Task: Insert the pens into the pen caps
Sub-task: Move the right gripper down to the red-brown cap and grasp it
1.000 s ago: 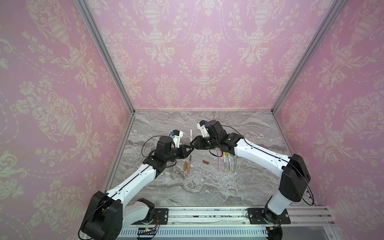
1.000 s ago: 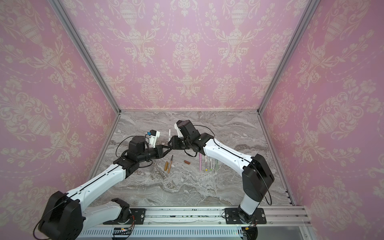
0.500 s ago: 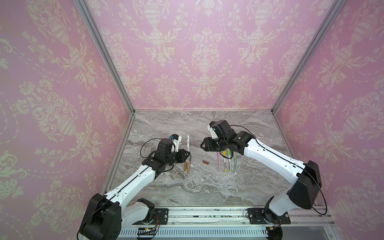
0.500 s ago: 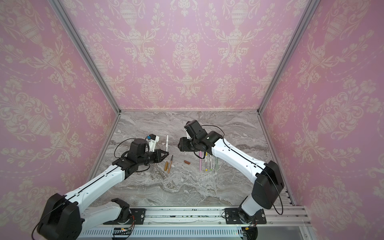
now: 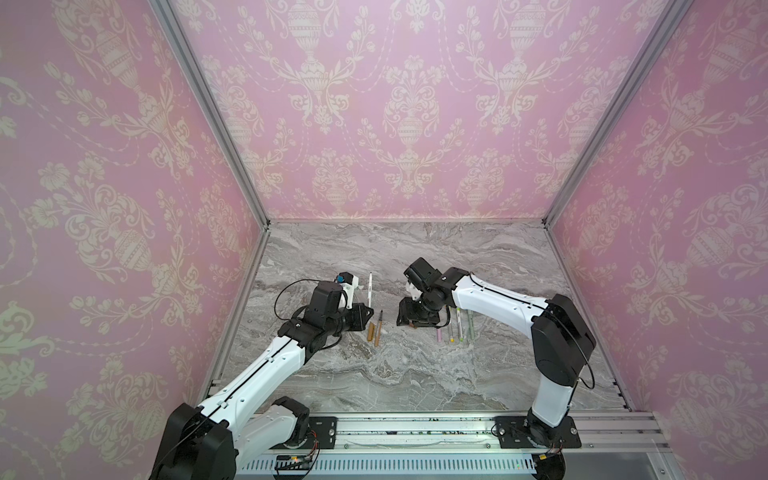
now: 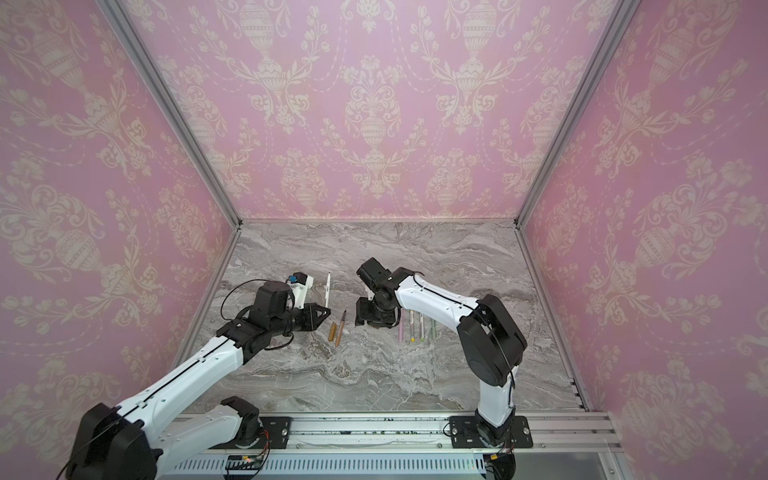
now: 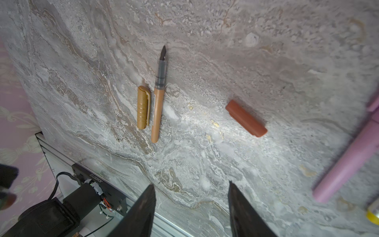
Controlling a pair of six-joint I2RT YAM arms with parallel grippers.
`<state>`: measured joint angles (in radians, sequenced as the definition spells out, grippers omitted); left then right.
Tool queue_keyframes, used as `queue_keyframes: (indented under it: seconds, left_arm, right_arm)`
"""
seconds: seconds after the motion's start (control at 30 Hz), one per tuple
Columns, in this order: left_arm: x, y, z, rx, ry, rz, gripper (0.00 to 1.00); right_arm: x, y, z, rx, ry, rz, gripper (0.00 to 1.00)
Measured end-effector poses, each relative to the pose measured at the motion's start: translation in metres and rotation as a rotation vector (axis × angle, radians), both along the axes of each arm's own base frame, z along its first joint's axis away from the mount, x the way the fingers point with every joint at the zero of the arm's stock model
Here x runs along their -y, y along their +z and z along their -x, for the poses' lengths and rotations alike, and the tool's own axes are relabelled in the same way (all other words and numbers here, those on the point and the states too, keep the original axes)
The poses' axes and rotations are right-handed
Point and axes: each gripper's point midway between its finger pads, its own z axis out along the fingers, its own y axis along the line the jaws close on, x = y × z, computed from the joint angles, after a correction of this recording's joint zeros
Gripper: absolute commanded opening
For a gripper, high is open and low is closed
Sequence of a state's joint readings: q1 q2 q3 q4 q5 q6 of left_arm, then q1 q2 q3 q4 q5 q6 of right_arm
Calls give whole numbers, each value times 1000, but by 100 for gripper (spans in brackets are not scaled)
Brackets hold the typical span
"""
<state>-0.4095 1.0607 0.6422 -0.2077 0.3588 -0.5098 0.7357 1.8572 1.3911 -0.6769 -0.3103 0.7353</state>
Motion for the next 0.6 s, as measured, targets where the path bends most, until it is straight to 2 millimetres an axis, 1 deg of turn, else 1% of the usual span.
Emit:
queue_keyframes:
  seconds: [0.17, 0.23, 0.37, 0.6]
  left_arm:
    - [0, 0, 0, 2, 1, -3, 0]
    - [0, 0, 0, 3, 0, -4, 0]
    - [0, 0, 0, 3, 0, -4, 0]
    - [-1, 0, -1, 4, 3, -6, 0]
  right_arm:
    - [-7, -25, -2, -59, -37, 3, 58]
    - [-7, -32, -2, -74, -49, 11, 58]
    - [-5, -35, -6, -88, -79, 14, 58]
    - [7, -41, -17, -104, -138, 26, 57]
